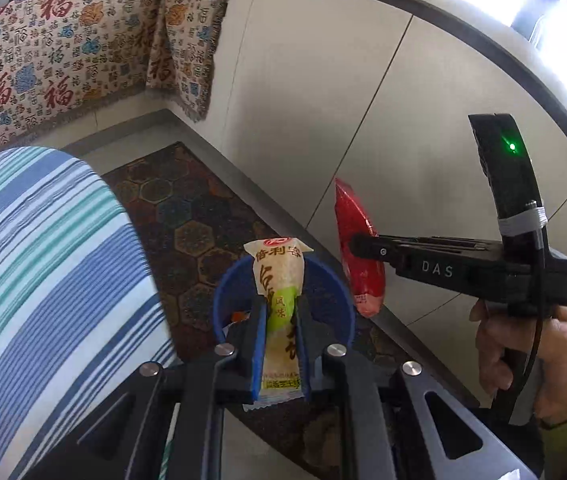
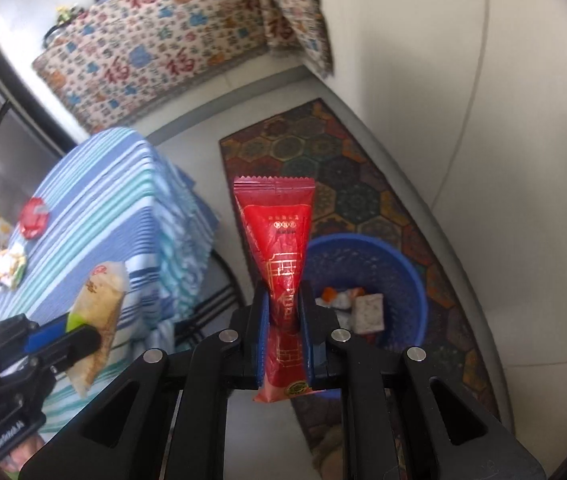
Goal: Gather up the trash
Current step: 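Carry the snack bar and red wrapper over the blue wastebasket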
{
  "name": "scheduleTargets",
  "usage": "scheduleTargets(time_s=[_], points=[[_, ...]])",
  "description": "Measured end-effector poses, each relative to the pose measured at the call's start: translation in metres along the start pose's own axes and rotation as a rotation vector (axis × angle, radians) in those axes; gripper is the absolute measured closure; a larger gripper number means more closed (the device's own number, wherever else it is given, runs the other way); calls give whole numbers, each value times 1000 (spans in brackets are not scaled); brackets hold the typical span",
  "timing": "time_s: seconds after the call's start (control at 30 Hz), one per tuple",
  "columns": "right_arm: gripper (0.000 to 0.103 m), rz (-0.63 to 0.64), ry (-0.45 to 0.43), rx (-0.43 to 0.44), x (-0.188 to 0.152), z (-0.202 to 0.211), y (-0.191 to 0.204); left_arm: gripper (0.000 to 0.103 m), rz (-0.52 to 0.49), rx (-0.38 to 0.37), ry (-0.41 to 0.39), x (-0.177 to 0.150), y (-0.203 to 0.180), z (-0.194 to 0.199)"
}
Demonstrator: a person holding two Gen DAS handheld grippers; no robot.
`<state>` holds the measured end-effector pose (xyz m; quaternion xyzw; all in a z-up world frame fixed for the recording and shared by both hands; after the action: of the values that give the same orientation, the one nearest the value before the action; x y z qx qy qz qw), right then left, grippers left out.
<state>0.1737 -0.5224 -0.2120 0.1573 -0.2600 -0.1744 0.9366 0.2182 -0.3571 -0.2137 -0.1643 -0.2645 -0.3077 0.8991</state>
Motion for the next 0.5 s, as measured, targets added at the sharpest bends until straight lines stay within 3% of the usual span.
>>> scheduleTargets(time_s=[0.23,0.5], points=[[90,-96,-8,-9,-1,-11,-53,89,-18,3,34,3,-38,-60],[90,-131,25,-23,2,-24,-76,89,-27,11,57,2,-57,-103]])
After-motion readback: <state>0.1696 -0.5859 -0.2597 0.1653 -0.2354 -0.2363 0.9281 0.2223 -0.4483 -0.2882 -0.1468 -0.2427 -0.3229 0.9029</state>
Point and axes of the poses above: each gripper's, at about its wrist camera, not at the fingertips, and z roughly against the way its jaws point, y to its left, x to its top, the point moved 3 cm from there along -z, roughly the way its jaws point, and after that the axes turned 10 degrees about x, right-handed, at the moved point
